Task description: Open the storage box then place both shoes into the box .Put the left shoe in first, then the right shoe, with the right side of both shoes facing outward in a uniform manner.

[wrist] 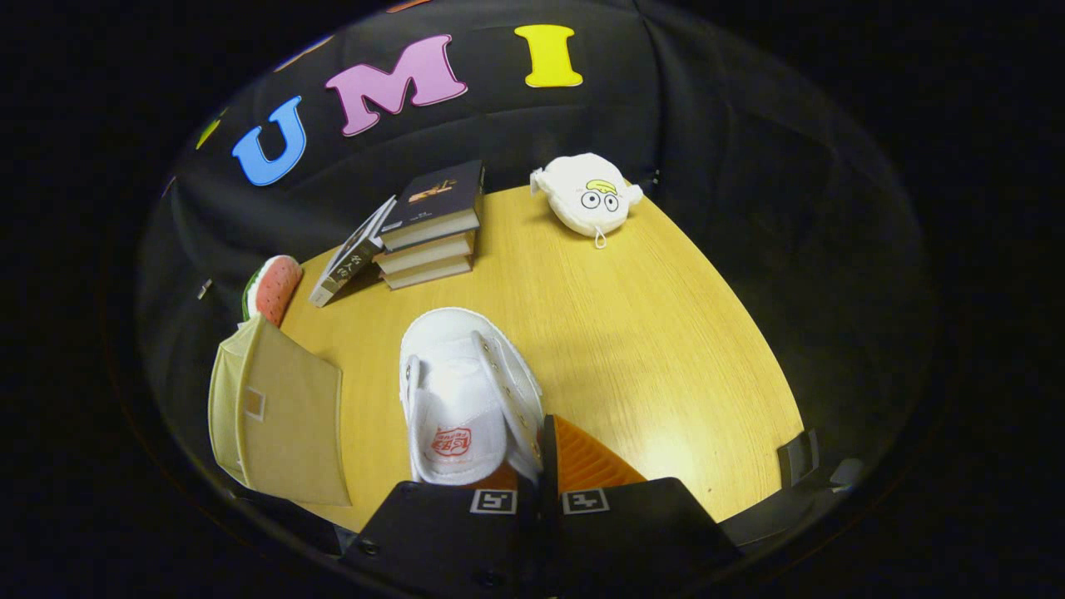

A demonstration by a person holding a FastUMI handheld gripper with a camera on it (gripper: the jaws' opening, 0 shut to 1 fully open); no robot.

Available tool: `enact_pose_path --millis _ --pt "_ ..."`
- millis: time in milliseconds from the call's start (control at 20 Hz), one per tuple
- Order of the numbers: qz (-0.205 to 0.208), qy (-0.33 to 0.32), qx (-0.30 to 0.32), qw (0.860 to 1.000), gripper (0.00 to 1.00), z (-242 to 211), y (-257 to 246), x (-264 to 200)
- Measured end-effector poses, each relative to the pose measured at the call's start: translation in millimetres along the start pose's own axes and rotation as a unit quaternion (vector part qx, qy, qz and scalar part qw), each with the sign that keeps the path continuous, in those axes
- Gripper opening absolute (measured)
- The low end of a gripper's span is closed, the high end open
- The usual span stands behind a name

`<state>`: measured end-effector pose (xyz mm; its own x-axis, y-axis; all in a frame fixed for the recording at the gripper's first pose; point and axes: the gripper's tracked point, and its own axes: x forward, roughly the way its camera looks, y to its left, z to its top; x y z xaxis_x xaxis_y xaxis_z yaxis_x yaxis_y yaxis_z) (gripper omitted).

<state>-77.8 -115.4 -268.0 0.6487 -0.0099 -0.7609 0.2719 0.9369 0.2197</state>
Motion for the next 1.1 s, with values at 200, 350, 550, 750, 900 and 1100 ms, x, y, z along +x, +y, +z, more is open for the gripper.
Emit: enact_pose_path --millis 200,350,550,750,900,1100 --pt "0.034 -0.010 0.005 0.999 0.05 24.0 65.3 -31.8" --pt "0.064 0.003 0.000 0.998 0.05 27.4 124.1 -47.8" --pt "0.090 0.040 -0.007 0.995 0.05 15.5 202.7 -53.3" --pt "0.098 0.065 -0.014 0.993 0.05 -3.1 268.7 -48.8" --pt "0.084 0.118 -0.020 0.989 0.05 -34.9 301.7 -38.7" --pt "0.055 0.178 -0.009 0.982 0.05 -67.0 326.7 -19.4"
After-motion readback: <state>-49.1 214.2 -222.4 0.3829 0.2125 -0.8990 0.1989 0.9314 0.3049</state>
